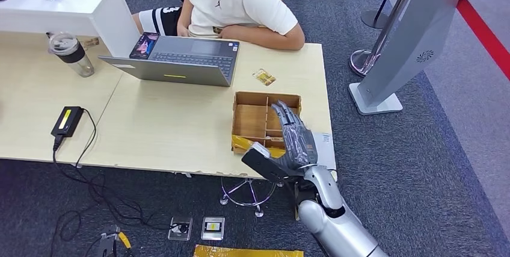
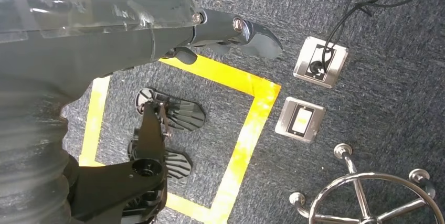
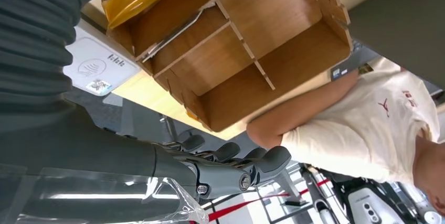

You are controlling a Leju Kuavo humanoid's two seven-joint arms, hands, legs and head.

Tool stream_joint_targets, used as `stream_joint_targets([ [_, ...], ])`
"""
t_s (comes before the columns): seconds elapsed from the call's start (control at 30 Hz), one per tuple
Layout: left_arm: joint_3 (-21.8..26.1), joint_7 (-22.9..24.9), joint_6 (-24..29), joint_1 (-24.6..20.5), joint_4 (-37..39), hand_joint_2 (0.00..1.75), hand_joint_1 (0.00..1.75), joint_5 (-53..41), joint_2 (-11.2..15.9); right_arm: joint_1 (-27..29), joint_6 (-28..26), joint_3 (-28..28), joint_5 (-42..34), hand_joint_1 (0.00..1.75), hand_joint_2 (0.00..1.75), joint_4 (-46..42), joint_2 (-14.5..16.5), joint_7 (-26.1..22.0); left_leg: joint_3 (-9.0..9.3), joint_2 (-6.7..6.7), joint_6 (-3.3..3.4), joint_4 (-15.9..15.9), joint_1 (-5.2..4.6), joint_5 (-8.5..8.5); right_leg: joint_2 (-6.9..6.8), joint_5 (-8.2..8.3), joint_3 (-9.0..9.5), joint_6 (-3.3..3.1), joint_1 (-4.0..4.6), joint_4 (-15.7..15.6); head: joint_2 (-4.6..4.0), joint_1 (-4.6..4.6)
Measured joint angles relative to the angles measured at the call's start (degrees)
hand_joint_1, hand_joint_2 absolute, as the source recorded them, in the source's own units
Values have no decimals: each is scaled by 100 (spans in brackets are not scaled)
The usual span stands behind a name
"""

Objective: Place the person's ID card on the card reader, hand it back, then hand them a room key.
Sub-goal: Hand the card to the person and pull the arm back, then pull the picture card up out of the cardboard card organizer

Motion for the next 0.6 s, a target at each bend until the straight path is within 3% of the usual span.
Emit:
stream_joint_targets([
  [0.6, 2, 0, 21, 39, 0, 175, 0, 3, 2, -64, -102, 68, -41, 22, 175, 484, -7, 344, 1, 1, 0, 0, 0, 0, 2, 0, -1, 0, 0, -1, 0, 1],
])
